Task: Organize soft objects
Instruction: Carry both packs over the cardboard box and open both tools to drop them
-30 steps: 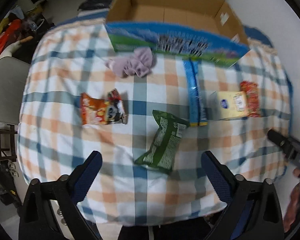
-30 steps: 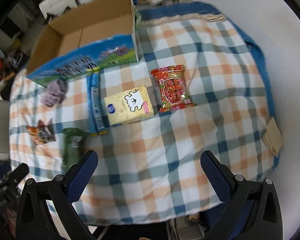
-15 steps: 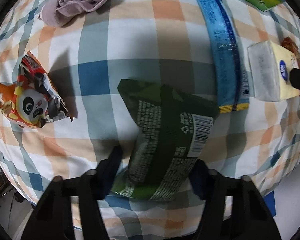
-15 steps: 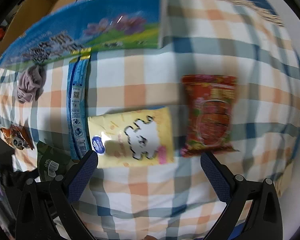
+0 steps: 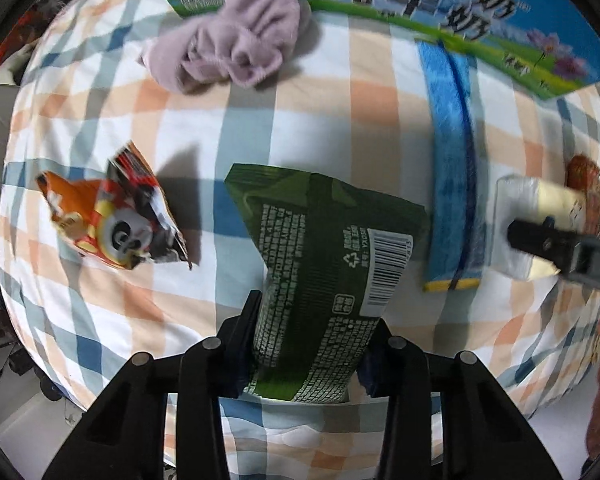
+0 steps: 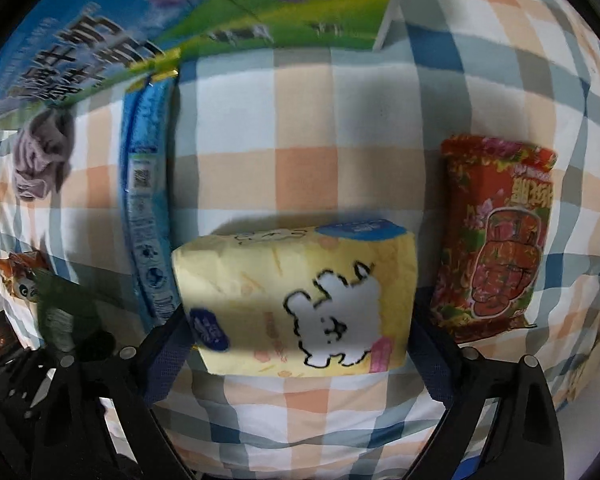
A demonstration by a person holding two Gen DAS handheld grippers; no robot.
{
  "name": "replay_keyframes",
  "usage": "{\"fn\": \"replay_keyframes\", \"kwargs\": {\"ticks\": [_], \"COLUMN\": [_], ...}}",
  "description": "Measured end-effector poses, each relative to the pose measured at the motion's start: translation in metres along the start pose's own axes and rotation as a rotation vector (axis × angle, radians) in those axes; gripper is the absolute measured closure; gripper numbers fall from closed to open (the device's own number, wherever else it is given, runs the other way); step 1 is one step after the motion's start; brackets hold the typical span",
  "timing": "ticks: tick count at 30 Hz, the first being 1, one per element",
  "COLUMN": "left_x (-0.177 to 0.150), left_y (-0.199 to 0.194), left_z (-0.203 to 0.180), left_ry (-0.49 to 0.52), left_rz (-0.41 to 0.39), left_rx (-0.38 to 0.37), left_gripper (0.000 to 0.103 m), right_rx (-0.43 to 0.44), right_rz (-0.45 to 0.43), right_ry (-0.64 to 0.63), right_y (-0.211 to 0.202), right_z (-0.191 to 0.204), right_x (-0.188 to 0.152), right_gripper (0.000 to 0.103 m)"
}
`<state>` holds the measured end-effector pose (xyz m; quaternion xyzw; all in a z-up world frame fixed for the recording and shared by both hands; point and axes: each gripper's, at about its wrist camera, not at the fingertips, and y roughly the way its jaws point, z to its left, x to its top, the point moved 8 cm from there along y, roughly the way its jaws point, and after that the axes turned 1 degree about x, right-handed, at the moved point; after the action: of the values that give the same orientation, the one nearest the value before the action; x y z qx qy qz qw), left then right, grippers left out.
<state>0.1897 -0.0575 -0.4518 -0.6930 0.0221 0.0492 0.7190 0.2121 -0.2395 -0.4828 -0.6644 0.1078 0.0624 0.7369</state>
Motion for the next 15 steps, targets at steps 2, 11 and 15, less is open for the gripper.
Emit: {"fn": "replay_keyframes", "kwargs": {"ticks": [2,11,15], "left_x": [0.003,0.021,0.029], "left_y": [-0.016,-0.105,-0.148], "left_z": [0.000,-0.016,-0.025], "left_ry": [-0.010,-0.022,0.000], "left_rz": [-0.024,-0.173,-0.244], "left_rx": [0.000,-0.027,-0.068], "left_gripper": [0.066,0.067,0.067], "right_rx": [0.005,0.061,0.111], "right_rz": [-0.003,-0.059,-0.118], "right_ry": [-0.002,0.010,0.012], "right_y": [0.003,-0.041,-0.079], "right_z": [0.003,-0.022,-0.022], "right_x": [0.001,-0.026,-0.040], "right_gripper": [0.006,0.007,0.007]}}
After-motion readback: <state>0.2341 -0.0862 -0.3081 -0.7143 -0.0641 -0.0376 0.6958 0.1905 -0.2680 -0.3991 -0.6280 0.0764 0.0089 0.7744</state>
